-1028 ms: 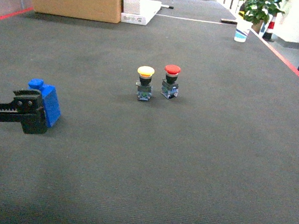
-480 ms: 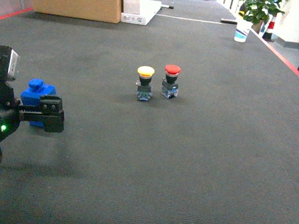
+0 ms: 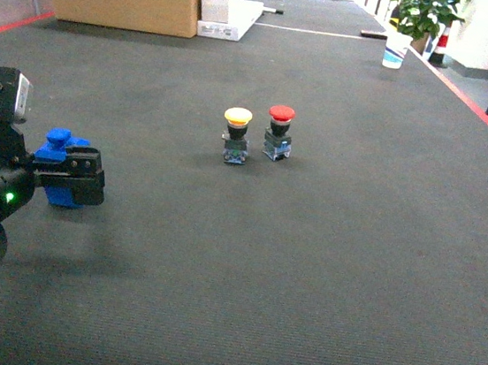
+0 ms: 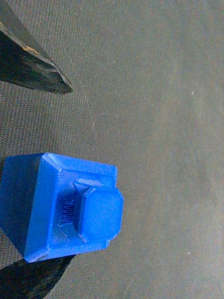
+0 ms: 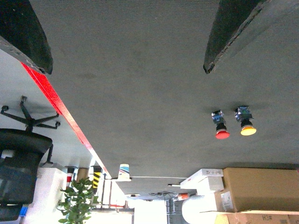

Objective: Pick blue part to blue bin on bottom shelf

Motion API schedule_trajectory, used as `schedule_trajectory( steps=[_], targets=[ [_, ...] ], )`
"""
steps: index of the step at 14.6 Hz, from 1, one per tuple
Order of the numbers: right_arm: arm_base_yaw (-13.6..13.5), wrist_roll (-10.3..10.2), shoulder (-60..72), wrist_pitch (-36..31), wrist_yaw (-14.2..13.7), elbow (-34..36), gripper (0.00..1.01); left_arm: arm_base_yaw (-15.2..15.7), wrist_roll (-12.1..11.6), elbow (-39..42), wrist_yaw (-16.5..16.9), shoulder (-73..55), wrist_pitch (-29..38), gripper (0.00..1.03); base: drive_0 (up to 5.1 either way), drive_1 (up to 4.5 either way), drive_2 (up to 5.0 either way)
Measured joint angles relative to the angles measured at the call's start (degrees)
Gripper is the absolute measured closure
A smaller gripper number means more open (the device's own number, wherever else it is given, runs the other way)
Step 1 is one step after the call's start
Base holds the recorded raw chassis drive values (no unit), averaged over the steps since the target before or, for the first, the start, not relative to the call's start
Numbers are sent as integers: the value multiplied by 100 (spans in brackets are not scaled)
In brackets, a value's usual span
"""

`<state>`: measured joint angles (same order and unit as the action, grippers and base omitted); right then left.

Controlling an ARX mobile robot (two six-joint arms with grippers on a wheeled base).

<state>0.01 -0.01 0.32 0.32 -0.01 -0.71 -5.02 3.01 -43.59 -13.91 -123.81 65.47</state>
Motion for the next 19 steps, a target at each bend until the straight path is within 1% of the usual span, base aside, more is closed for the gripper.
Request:
schedule_trajectory(
  steps=[1, 5, 6, 7, 8, 9, 11, 12, 13, 15, 17, 18, 19],
  targets=[
    [0, 0, 0, -2, 0, 0, 3, 0, -4, -11, 44, 0, -57, 5, 0, 0, 0],
    [0, -2, 0, -2, 0, 0, 3, 24, 2, -46, 164, 0, -107, 53, 0, 0, 0],
    [0, 0, 0, 0, 0, 0, 3, 44, 0, -46, 227, 0, -107, 57, 0, 0, 0],
    [0, 0, 0, -2, 0, 0, 3, 59, -4, -44, 260, 0, -87, 58, 0, 0, 0],
    [0, 0, 0, 0, 0, 0, 3, 50, -66, 50, 234, 48, -4, 58, 0, 0, 0],
    [0, 0, 0, -2, 0, 0, 3, 17, -68, 330, 181, 256, 68, 58, 0, 0, 0],
    [0, 0, 0, -2, 0, 0, 3, -136, -42, 997, 46, 1062, 291, 58, 0, 0, 0],
    [0, 0, 0, -2, 0, 0, 3, -197, -39, 1314, 0, 1672, 131, 58, 0, 0, 0],
    [0, 0, 0, 0, 0, 0, 3, -254, -33, 1624, -39, 2387, -173, 58, 0, 0, 0],
    [0, 0, 0, -2, 0, 0, 3, -330, -44, 2236, -221, 4105, -999, 58, 0, 0, 0],
    [0, 0, 0, -2, 0, 0, 3, -474, -31, 2756, -426, 6013, -2107, 58, 0, 0, 0],
    [0, 0, 0, 0, 0, 0, 3, -619, 4, 2946, -610, 6894, -2721, 58, 0, 0, 0],
    [0, 0, 0, 0, 0, 0, 3, -870, 4, 3099, -879, 7731, -3322, 58, 0, 0, 0]
  ],
)
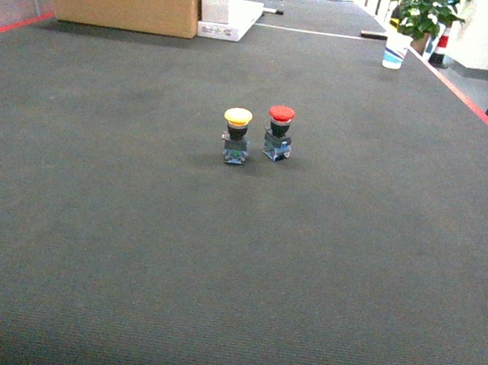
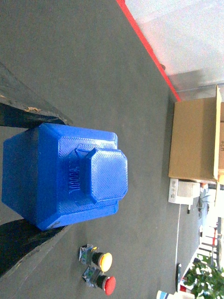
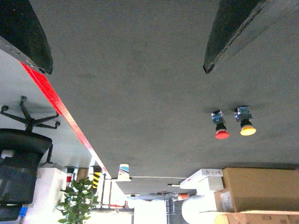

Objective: Pick blue part to blue bin on bottom shelf

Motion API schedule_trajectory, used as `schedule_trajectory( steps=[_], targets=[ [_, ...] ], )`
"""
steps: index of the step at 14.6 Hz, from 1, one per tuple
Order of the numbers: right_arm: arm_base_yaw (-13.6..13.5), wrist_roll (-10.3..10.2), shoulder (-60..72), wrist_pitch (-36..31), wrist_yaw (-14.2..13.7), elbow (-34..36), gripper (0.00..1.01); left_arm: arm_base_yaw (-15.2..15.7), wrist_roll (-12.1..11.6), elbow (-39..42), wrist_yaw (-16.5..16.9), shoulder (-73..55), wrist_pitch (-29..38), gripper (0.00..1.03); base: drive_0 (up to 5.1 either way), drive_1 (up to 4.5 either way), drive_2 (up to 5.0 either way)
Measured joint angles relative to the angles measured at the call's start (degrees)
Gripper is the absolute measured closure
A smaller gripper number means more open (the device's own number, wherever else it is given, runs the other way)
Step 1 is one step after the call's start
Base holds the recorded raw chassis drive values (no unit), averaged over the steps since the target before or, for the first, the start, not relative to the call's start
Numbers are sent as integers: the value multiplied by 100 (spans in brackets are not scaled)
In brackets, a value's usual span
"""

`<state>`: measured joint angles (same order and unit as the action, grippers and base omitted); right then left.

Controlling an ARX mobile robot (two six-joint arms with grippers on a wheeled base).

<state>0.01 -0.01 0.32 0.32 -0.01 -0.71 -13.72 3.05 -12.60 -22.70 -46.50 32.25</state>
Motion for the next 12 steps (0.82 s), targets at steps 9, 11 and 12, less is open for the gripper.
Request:
schedule_trajectory(
  steps=[9, 11, 12],
  targets=[
    [0, 0, 0, -2, 0, 0, 3, -568, -39, 175, -817, 2761, -2114, 58, 0, 0, 0],
    [0, 0, 0, 0, 0, 0, 3, -568, -46, 175, -815, 2761, -2114, 58, 0, 0, 0],
    [0, 0, 0, 0, 0, 0, 3, -568, -46, 175, -815, 2761, -2114, 58, 0, 0, 0]
  ],
)
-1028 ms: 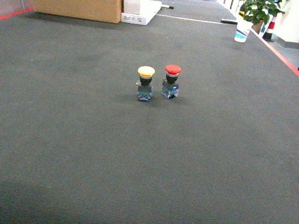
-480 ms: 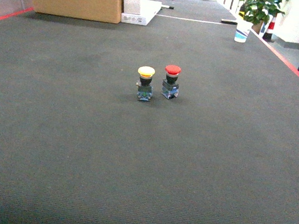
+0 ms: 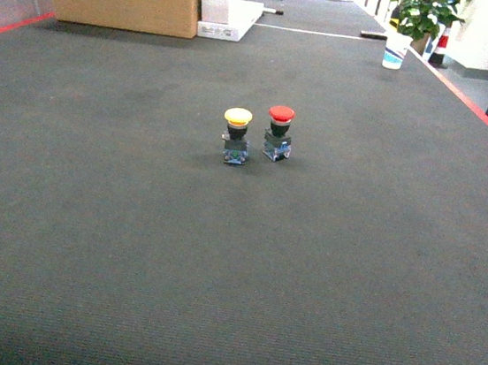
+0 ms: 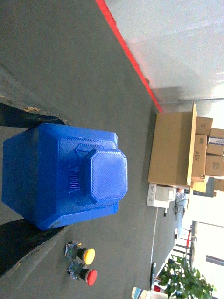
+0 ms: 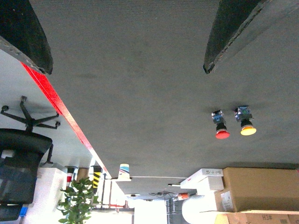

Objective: Pick blue part to blue bin on bottom shelf

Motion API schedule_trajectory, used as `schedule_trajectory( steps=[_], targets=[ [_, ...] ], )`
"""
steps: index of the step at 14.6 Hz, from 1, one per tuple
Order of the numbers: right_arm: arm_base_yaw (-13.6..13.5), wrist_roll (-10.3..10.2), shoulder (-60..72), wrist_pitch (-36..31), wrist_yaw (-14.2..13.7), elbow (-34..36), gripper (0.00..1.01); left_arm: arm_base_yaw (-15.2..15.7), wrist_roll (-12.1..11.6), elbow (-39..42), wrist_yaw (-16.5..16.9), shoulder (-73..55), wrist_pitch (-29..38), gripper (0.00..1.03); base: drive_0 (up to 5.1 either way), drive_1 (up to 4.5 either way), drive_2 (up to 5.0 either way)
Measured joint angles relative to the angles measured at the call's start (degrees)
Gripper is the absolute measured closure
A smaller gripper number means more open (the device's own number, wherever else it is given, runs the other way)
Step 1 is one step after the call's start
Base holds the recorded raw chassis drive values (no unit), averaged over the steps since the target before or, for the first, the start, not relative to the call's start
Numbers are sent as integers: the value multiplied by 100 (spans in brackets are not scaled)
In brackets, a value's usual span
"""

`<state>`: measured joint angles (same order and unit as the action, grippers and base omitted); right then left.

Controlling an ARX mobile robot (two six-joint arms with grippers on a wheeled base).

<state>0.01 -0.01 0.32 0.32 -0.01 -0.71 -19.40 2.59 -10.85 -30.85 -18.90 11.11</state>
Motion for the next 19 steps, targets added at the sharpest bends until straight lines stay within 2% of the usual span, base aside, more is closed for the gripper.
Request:
schedule_trajectory(
  steps=[17, 19],
  targets=[
    [0, 0, 0, 0, 0, 0, 3, 0, 0, 0, 0, 0, 0, 58, 0, 0, 0],
    [0, 0, 0, 4, 0, 0, 3, 0, 0, 2, 0, -20, -17, 58, 3, -351, 358]
  ],
)
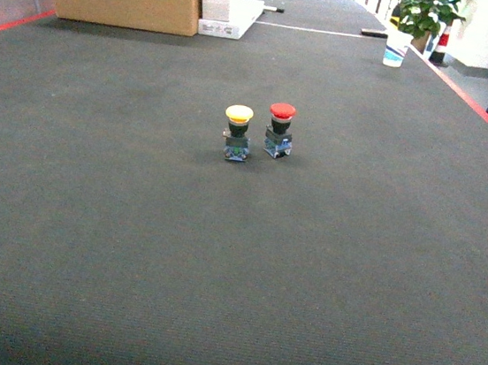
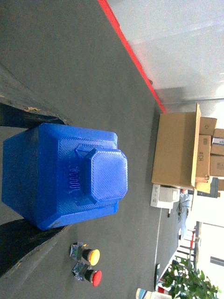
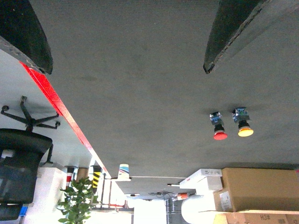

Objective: Pick blue part to blue bin on bottom shelf

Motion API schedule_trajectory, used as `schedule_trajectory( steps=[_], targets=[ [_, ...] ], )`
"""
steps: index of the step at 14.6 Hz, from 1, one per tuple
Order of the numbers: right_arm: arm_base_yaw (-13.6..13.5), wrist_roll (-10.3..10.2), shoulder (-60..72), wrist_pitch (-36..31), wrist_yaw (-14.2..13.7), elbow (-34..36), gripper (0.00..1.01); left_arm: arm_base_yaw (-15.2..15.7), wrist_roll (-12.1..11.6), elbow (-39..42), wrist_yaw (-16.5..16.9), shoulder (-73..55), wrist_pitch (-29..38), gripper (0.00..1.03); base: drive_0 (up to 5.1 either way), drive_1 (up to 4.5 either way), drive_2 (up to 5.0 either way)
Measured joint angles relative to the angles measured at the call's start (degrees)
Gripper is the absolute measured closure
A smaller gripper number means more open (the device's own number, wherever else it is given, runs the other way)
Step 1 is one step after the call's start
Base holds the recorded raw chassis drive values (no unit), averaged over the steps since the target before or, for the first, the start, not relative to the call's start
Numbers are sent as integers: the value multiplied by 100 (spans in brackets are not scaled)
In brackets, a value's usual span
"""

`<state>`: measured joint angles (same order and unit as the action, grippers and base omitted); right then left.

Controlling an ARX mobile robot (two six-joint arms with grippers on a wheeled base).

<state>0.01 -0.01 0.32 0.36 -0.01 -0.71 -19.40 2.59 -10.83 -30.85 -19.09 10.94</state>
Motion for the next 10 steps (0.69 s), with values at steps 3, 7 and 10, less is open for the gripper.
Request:
schedule_trajectory(
  steps=[3, 7, 10],
  targets=[
    [0, 0, 0, -2, 0, 0, 3, 0, 0, 0, -2, 9, 9, 58, 6, -412, 424],
    [0, 0, 0, -20, 2, 0, 3, 0, 0, 11, -7, 20, -2, 58, -35, -139, 70],
    [0, 0, 0, -4, 0, 0, 3, 0, -2, 11, -2, 22, 17, 58, -176, -176, -176]
  ],
)
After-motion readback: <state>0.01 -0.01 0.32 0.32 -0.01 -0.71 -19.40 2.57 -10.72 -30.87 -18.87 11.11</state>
